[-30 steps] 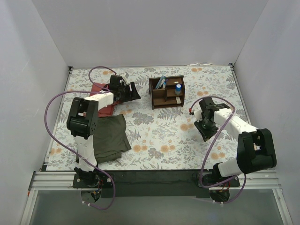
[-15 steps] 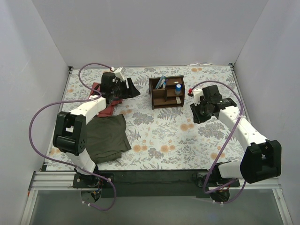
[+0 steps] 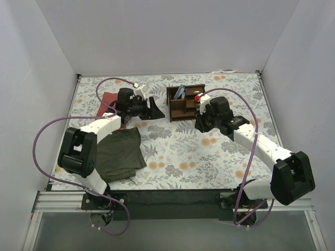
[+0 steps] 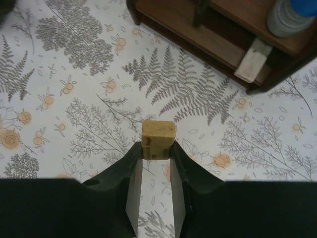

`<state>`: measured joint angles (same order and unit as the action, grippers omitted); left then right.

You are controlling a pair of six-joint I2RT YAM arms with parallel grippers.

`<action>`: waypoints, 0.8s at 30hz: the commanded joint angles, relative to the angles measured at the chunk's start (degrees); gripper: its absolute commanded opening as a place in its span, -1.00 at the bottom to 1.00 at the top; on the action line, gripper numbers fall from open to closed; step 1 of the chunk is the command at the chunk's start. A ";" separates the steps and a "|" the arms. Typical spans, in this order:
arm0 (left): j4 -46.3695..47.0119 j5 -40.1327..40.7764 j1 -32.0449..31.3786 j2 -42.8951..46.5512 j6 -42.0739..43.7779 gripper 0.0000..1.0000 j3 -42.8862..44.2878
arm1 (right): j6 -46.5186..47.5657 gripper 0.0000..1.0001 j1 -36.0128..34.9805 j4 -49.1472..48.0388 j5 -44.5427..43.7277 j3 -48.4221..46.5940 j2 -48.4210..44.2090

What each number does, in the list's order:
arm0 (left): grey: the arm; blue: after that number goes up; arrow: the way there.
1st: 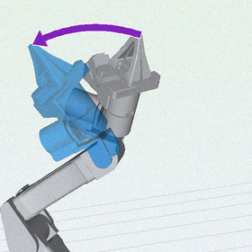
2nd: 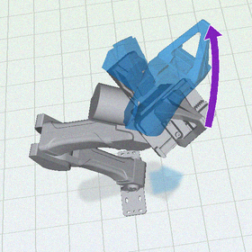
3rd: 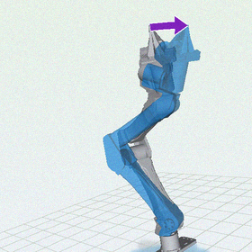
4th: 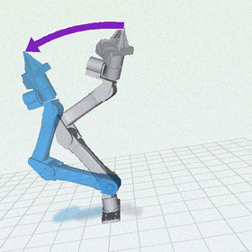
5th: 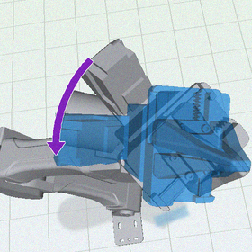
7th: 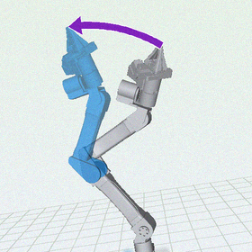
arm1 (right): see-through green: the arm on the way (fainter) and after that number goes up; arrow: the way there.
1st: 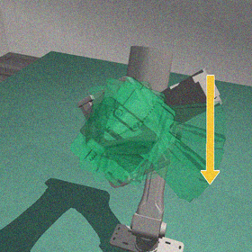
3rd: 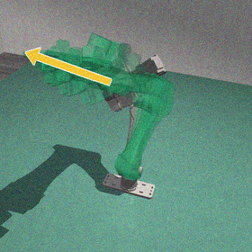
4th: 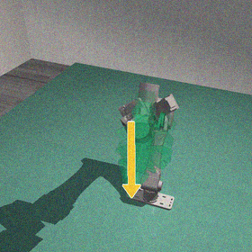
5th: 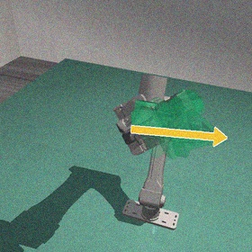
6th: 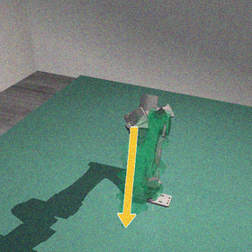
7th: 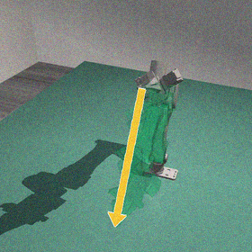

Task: Sort the stationery into containers
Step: Pick up the stationery from the center of the board.

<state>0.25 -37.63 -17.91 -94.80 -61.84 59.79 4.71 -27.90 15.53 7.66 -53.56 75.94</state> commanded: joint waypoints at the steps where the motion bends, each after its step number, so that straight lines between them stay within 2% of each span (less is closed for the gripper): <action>1: 5.37 -10.27 -3.35 3.84 -2.40 0.13 -0.55 | 1.70 -0.97 -1.45 -10.69 4.99 2.23 -0.35; 9: 5.55 -11.77 -8.10 1.64 -2.14 -0.01 2.87 | 6.97 -0.97 -6.37 -12.98 12.28 1.44 0.52; 14: 6.34 -12.21 -9.07 -0.11 -3.72 -0.06 3.93 | 10.49 -0.97 -8.31 -12.63 12.38 0.83 0.61; 24: 5.55 -13.61 -11.00 -2.23 -3.46 -0.12 5.25 | 10.93 -0.97 -9.01 -13.51 11.32 0.39 1.22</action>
<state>6.22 -49.08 -28.05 -96.57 -65.87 62.74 14.37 -36.40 5.37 18.57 -51.09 76.55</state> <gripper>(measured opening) 0.442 0.329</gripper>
